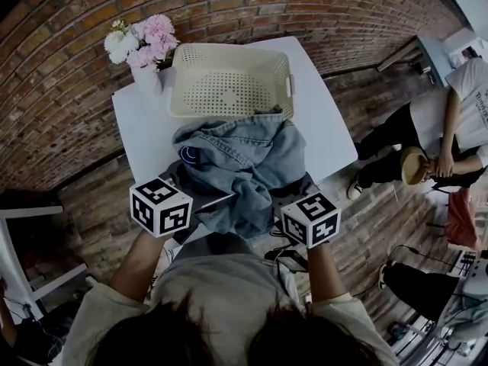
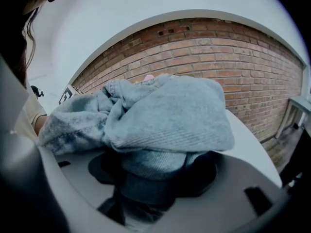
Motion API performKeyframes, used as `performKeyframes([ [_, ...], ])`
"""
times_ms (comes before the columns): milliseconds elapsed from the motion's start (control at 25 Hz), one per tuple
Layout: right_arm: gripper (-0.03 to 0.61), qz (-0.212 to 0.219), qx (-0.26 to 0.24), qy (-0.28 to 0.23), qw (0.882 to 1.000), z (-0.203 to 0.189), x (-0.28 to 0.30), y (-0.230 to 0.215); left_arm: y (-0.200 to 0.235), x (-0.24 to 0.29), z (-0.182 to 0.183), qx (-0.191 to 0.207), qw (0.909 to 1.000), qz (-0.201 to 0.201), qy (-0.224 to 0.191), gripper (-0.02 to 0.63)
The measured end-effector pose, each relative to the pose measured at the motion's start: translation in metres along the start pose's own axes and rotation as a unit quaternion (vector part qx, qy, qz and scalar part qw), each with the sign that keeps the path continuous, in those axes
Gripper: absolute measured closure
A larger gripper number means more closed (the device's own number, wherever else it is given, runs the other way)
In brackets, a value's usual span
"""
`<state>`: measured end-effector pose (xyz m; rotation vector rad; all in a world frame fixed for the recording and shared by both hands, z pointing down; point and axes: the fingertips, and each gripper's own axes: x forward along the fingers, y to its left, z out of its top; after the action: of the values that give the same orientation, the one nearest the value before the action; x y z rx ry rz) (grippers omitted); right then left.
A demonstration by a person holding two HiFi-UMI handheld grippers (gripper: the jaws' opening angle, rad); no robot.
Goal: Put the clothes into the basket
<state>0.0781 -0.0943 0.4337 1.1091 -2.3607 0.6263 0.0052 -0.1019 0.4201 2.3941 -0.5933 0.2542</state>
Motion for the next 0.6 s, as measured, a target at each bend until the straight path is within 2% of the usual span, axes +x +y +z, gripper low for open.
performKeyframes([
  [360,0.304,-0.007,-0.037,-0.048,0.998,0.063,-0.023,0.006,-0.022,-0.019,0.061,0.055,0.9979,0.009,-0.034,0.103],
  [600,0.304,-0.012,-0.064,-0.078,0.995,0.11,-0.025,-0.002,-0.022,-0.024,0.108,0.087,0.9944,0.014,-0.058,0.103],
])
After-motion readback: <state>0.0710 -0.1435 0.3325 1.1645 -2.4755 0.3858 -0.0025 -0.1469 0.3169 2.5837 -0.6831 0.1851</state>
